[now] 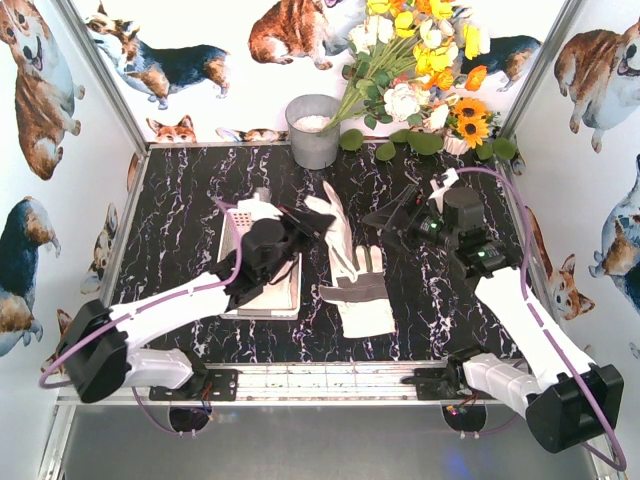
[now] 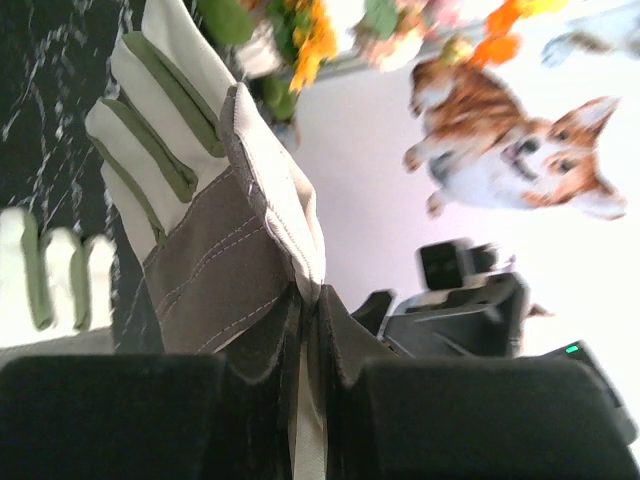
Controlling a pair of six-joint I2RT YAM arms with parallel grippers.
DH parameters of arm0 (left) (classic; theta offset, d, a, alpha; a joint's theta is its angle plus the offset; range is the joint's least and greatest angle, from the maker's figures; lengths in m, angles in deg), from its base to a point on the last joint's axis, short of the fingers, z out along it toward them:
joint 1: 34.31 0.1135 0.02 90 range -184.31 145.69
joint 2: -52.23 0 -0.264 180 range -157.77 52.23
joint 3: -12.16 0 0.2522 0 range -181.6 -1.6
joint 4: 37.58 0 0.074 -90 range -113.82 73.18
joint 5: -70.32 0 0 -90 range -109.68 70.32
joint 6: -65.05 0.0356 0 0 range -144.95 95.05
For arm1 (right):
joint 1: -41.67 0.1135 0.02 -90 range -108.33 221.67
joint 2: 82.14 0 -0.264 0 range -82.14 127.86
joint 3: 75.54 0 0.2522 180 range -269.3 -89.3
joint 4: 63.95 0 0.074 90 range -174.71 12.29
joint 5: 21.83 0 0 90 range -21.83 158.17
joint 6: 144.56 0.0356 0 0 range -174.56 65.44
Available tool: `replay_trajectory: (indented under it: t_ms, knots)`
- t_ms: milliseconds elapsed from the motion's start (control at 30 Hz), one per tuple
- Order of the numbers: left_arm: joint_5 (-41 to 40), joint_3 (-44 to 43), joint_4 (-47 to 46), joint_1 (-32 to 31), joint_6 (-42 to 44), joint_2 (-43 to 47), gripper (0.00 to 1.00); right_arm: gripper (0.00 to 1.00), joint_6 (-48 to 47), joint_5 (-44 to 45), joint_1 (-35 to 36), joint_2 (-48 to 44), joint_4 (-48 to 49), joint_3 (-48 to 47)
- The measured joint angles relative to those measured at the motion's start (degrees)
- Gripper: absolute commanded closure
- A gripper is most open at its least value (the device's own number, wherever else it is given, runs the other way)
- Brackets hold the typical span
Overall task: Put the gloves into the storage basket
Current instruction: Pair the glove with the glove.
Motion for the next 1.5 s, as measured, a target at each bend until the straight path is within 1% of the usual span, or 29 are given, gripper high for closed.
replay_trajectory:
  t_ms: [133, 267, 400, 533, 700, 1000, 1200, 1300, 1500]
  knots:
    - [-5.6, 0.3, -2.4, 0.0, -0.9, 3.2, 1.00, 0.18, 11.0, 2.3, 0.0, -0.5, 7.8, 3.8]
    - [-9.6, 0.3, -4.3, 0.0, -1.8, 3.7, 1.00, 0.18, 22.1, 3.2, 0.0, 0.0, 15.5, 7.5]
    - [-13.1, 0.3, -7.1, 0.0, -2.7, 3.3, 1.00, 0.18, 31.0, 2.8, 0.3, 2.6, 21.6, 8.1]
    - [-15.9, 0.2, -12.3, 0.0, -3.8, 1.8, 1.00, 0.18, 38.9, 2.7, 2.1, 5.5, 28.3, 8.6]
    - [-17.2, -1.5, -16.5, 0.0, -4.3, -1.3, 1.00, 0.18, 45.4, 3.2, 4.3, 6.9, 33.3, 10.7]
    - [-17.1, -4.5, -22.1, 0.0, -5.2, -5.5, 1.00, 0.20, 52.7, 3.8, 6.4, 10.8, 41.3, 11.4]
    - [-15.9, -4.5, -23.4, -0.4, -6.9, -8.2, 1.00, 0.29, 56.0, 4.4, 7.0, 11.8, 46.9, 11.9]
    - [-15.9, -4.4, -24.1, -0.8, -7.3, -8.7, 1.00, 0.37, 56.9, 4.9, 7.0, 11.9, 48.8, 12.1]
    - [-15.9, -4.0, -24.6, -0.7, -7.5, -8.5, 1.00, 0.75, 56.8, 7.1, 7.0, 10.5, 49.7, 14.3]
